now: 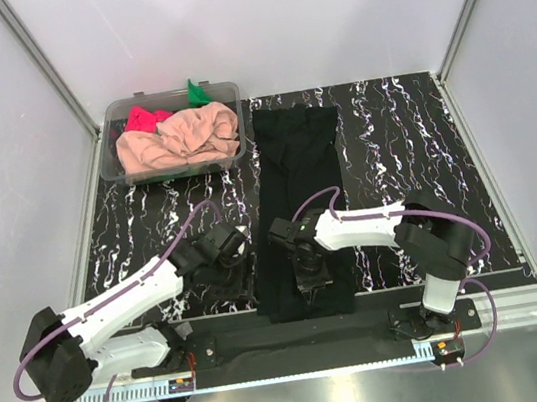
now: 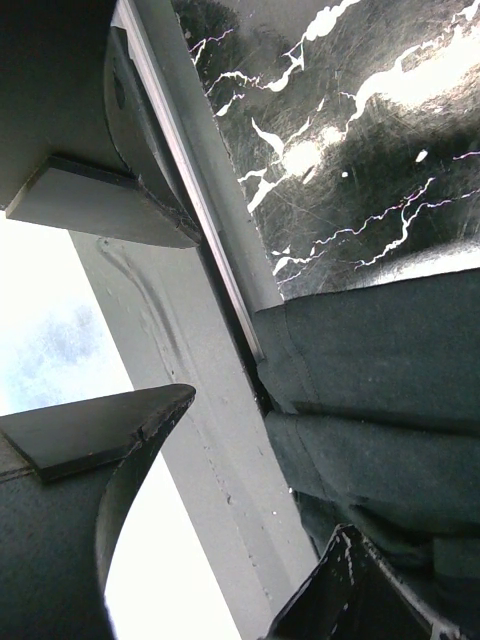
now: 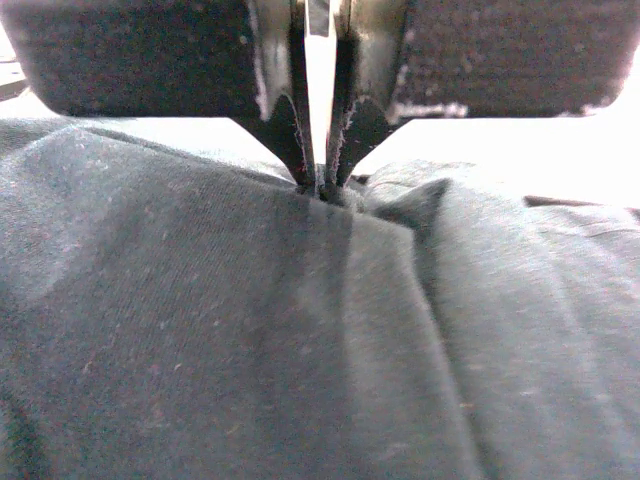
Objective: Fold and stack the t-shirts
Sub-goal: Fold the tshirt
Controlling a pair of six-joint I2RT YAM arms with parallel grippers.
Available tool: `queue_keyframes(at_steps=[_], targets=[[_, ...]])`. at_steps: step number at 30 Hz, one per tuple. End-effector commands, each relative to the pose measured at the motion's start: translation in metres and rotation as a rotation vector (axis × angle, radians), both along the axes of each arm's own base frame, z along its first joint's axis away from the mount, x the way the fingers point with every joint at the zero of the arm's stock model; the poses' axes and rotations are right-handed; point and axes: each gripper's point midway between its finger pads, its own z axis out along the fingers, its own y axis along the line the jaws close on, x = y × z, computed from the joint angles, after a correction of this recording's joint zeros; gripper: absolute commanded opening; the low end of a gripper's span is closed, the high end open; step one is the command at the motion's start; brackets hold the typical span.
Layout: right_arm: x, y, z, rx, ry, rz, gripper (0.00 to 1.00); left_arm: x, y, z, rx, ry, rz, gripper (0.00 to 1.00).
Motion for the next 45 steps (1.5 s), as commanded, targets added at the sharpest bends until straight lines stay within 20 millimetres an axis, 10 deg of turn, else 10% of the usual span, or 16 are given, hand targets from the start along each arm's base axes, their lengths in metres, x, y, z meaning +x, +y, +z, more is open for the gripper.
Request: queue_keyframes(at_steps=[1,25,37,45], targets=[[0.014,0.009,0.02,0.034,-0.055,-0.003,0.1,0.008,-0.008,0.001,-0.022,-0.029,-0.009,0.62],[-0.044,0.008,0.057,0.044,0.057,0.006,0.04,0.045,-0.04,0.014,-0.016,-0.084,-0.045,0.64],[-0.054,0.022,0.043,0.027,0.081,0.031,0.44,0.053,-0.026,0.022,-0.044,-0.105,-0.009,0.64],[-0.025,0.011,0.088,0.017,-0.119,-0.032,0.46,0.044,-0.016,0.018,-0.056,-0.075,-0.003,0.64]])
